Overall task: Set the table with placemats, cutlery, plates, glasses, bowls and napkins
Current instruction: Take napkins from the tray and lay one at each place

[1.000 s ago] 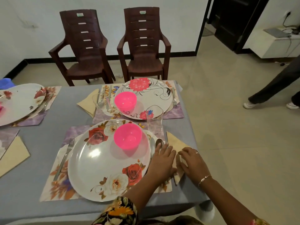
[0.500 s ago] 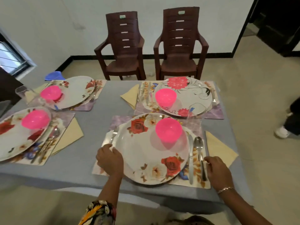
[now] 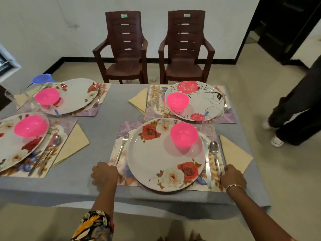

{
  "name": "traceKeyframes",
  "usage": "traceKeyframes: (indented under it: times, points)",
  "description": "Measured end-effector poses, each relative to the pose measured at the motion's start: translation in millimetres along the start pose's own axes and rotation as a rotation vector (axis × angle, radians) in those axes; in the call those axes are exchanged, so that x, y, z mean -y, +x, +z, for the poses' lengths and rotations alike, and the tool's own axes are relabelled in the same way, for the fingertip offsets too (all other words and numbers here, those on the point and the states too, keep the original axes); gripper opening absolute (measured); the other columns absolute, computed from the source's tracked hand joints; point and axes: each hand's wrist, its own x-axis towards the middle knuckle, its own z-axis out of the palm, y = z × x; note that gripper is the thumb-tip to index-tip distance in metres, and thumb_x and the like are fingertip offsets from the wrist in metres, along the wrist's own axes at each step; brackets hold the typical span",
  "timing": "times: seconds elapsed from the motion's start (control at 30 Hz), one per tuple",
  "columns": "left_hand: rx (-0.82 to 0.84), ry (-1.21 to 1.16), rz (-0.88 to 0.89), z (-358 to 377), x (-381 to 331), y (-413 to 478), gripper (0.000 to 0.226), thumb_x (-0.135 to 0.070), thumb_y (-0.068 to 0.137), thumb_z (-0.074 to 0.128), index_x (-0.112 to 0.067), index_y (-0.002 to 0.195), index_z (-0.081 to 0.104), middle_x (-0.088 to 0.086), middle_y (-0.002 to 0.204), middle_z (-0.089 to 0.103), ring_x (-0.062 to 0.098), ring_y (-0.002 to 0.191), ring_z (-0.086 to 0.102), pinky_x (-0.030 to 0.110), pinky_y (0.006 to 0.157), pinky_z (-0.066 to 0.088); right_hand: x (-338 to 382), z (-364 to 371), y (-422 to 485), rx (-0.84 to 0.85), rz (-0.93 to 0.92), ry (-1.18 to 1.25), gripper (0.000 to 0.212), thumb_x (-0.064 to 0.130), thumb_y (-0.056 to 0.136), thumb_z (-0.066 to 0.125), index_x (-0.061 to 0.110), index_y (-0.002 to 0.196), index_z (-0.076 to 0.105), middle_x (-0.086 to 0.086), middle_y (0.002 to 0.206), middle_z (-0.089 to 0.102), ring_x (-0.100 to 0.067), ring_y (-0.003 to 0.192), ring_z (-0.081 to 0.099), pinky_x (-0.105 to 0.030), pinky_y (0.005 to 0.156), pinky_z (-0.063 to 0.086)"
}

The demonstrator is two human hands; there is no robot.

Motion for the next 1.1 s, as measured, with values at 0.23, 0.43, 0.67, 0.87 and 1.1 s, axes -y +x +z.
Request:
traceKeyframes:
  times: [0.23,0.43,0.67,0.87,1.1]
  points:
    - [0.113,-0.081,0.054,-7,11,17,0.026,-0.007,0.085,0.059,0.005,0.109,0.063,0.025,0.11,0.062,0.04,0.101,0.059,0.041,0.081,0.048,6,1,-6,-0.038,0.072,0.085,0.027,0.008,0.087,0.054,0.005,0.113,0.048,-0.024,0.109,0.06,-0.037,0.099,0.059,-0.034,0.077,0.044]
    - [0.173,-0.128,0.055,-16,12,26,0.027,-0.008,0.086,0.062,0.01,0.106,0.059,0.028,0.108,0.062,0.042,0.1,0.059,0.039,0.08,0.046,8,0,-13,-0.063,0.044,0.063,0.029,0.005,0.086,0.056,0.005,0.114,0.049,-0.023,0.112,0.058,-0.038,0.101,0.056,-0.036,0.081,0.045]
    - [0.192,-0.091,0.078,-22,15,26,0.027,-0.009,0.082,0.067,0.01,0.102,0.061,0.028,0.104,0.063,0.04,0.097,0.061,0.039,0.08,0.048,3,-6,-20,-0.041,-0.005,-0.015,0.022,0.008,0.09,0.05,0.005,0.112,0.048,-0.021,0.109,0.059,-0.035,0.099,0.056,-0.03,0.073,0.038]
    - [0.188,-0.091,0.104,-21,19,23,0.023,-0.011,0.086,0.064,0.007,0.099,0.06,0.026,0.101,0.064,0.038,0.093,0.061,0.038,0.078,0.048,0,-3,-22,-0.051,-0.015,-0.034,0.02,0.011,0.091,0.049,0.006,0.111,0.047,-0.02,0.106,0.06,-0.034,0.095,0.057,-0.029,0.071,0.037]
    - [0.165,-0.069,0.14,-18,25,22,0.021,-0.013,0.087,0.064,0.005,0.098,0.062,0.024,0.098,0.065,0.035,0.088,0.063,0.036,0.074,0.048,-1,-3,-27,-0.077,-0.027,-0.036,0.024,0.013,0.089,0.056,0.006,0.111,0.049,-0.018,0.104,0.062,-0.031,0.093,0.059,-0.028,0.068,0.038]
